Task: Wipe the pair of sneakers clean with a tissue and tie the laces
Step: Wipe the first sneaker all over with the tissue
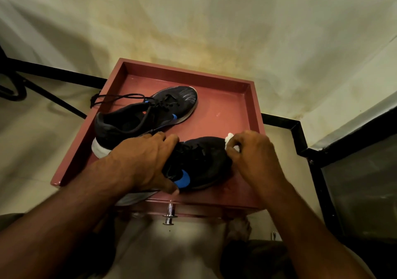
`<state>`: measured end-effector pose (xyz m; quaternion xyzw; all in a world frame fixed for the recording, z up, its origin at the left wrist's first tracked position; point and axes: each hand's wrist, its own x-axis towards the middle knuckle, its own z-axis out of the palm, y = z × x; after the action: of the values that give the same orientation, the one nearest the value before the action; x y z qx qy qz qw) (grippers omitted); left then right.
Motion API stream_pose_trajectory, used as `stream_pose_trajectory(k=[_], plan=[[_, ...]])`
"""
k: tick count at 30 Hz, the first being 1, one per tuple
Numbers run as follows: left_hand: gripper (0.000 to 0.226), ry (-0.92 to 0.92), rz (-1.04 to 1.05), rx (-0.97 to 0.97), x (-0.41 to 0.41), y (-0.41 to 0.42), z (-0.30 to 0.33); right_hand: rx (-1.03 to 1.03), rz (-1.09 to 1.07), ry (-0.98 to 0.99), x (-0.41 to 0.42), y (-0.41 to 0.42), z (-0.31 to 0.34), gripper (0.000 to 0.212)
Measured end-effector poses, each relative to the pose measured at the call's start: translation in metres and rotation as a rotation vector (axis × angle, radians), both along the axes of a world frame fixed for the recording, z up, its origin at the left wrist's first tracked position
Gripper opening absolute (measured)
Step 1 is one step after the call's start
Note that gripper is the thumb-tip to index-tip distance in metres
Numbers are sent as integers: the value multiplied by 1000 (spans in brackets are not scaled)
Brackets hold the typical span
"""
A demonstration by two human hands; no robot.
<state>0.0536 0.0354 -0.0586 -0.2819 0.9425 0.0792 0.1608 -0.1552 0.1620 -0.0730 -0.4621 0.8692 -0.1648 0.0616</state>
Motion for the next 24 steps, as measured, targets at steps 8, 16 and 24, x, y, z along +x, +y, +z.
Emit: stream_pose_trajectory(k=[8,16,24], plan=[[109,22,9,6,0,3,0,95,124,-150,32,6,-4,13],[106,26,8,-8,1,4,-1,136,216,-237,50,18,-2,27],[104,42,9,-3,2,3,-1,143,304,49,43,16,-1,15]])
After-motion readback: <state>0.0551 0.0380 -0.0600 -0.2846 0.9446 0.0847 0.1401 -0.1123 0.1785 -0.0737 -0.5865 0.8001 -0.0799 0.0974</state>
